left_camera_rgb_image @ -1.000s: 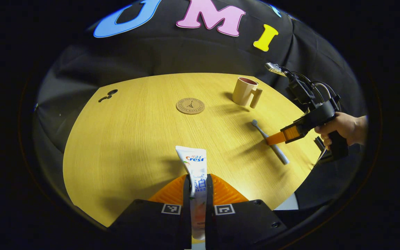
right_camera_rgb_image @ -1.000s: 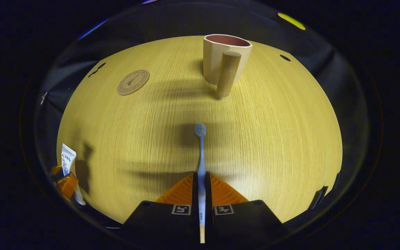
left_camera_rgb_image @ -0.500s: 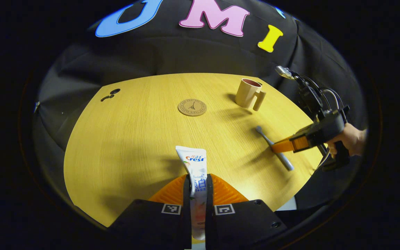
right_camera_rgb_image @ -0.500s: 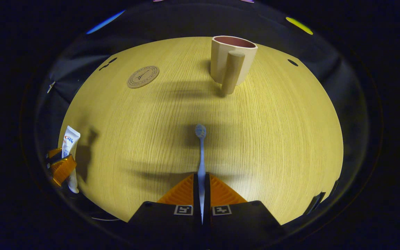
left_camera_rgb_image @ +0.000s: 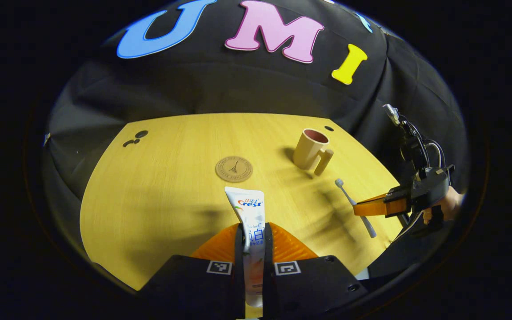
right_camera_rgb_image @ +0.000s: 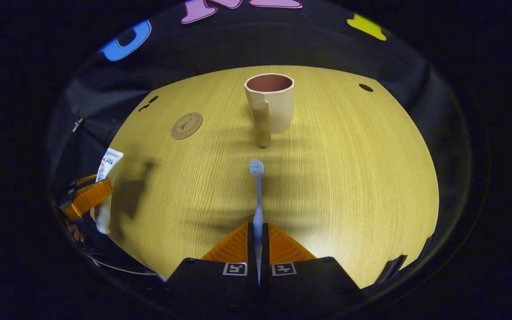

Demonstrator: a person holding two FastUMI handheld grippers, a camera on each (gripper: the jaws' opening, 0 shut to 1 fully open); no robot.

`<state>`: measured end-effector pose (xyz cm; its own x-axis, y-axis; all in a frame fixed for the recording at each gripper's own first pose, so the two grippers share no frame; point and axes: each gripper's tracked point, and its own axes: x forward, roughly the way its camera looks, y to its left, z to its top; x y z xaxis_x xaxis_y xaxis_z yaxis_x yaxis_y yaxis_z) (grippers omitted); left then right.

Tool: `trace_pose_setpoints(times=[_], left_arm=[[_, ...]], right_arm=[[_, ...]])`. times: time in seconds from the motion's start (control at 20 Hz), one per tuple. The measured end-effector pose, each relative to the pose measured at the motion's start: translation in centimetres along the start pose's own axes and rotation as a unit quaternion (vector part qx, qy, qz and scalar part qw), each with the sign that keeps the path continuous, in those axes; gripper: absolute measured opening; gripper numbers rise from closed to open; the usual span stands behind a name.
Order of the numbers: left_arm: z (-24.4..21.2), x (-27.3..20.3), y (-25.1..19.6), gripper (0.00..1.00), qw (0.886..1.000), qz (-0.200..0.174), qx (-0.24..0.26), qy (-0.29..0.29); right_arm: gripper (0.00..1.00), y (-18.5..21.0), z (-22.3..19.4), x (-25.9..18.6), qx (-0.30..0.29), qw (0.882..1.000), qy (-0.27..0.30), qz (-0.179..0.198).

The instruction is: Put the toothbrush and toothpaste on the desktop into the cup, then pick up the cup and place it on the coaster on the desktop.

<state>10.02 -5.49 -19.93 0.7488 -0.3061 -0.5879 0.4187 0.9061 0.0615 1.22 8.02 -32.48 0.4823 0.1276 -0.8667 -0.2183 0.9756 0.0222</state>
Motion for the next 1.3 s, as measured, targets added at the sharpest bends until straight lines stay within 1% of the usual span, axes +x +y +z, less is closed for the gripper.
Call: trace_pose_setpoints(times=[0.1,0.3,0.55,0.7,0.8,0.9,1.0,1.05,1.1,1.2,1.3], left_arm=[[2.3,0.7,-1.5,0.2,1.0,-0.004,0.008,-0.016],[7.3,3.0,-5.6,0.2,0.998,-0.021,0.017,-0.052],[14.2,6.0,-9.1,0.2,0.994,-0.035,0.014,-0.105],[18.4,7.6,-10.6,0.2,0.989,-0.037,0.026,-0.14],[21.0,8.9,-11.6,0.2,0.984,-0.045,0.031,-0.167],[23.5,10.5,-13.1,0.2,0.981,-0.056,0.026,-0.185],[24.4,12.5,-14.3,0.2,0.979,-0.061,0.035,-0.191],[24.8,13.4,-15.1,0.2,0.977,-0.067,0.045,-0.197],[25.2,14.1,-15.9,0.2,0.975,-0.074,0.051,-0.204],[26.3,15.5,-17.6,0.2,0.969,-0.095,0.045,-0.224],[26.3,17.1,-18.5,0.2,0.967,-0.102,0.042,-0.231]], right_arm=[[0.05,-0.8,1.1,-0.6,-0.002,1.0,-0.012,0.009],[0.05,-2.4,2.9,-1.8,0.013,0.999,-0.034,0.034],[0.05,-5.6,4.1,-2.8,0.019,0.997,-0.047,0.053],[0.05,-7.8,4.7,-3.5,-0.001,0.997,-0.059,0.053],[0.05,-9.1,4.6,-3.7,-0.002,0.997,-0.059,0.057],[0.05,-10.0,4.5,-3.8,0.001,0.996,-0.058,0.063],[0.05,-11.4,4.2,-3.2,-0.019,0.997,-0.055,0.052],[0.05,-11.7,3.9,-2.9,-0.021,0.997,-0.051,0.054],[0.05,-11.8,3.8,-2.8,-0.015,0.997,-0.049,0.061],[0.05,-12.3,3.7,-2.6,-0.003,0.997,-0.048,0.066],[0.05,-12.9,3.5,-2.3,-0.001,0.997,-0.049,0.064]])
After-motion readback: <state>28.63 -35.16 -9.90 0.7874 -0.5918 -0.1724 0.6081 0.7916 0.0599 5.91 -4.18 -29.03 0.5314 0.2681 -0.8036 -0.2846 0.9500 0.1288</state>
